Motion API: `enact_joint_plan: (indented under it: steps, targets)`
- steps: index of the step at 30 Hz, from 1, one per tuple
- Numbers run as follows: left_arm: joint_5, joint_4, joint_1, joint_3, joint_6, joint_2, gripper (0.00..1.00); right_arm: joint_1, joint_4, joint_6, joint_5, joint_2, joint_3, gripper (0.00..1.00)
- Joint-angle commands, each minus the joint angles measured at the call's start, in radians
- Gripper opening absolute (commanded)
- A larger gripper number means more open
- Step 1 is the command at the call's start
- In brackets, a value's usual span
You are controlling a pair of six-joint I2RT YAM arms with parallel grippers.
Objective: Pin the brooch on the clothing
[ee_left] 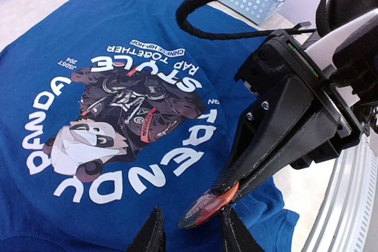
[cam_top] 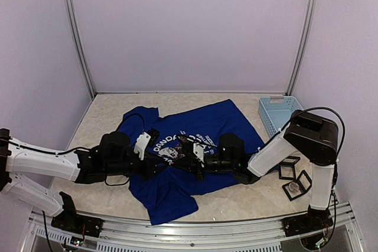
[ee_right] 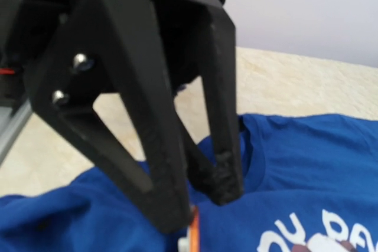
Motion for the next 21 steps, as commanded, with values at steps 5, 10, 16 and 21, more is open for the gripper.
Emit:
enact_joint_plan:
  steps: [5, 10, 16, 21]
  targets:
    - [-0.083, 0.124, -0.006, -0.109, 0.005, -0.085, 0.31, -0.002, 0.064, 0.039, -0.079, 0.006, 0.006, 0.00]
    - [-0.076, 0.390, 0.003, -0.254, 0.053, -0.132, 0.35, -0.003, 0.051, 0.041, -0.094, 0.013, 0.014, 0.00]
    - [-0.016, 0.534, 0.007, -0.326, 0.131, -0.125, 0.38, -0.002, 0.032, 0.031, -0.099, 0.020, 0.025, 0.00]
    - [0.052, 0.573, 0.020, -0.288, 0.245, -0.021, 0.40, -0.004, 0.009, 0.014, -0.105, 0.015, 0.032, 0.00]
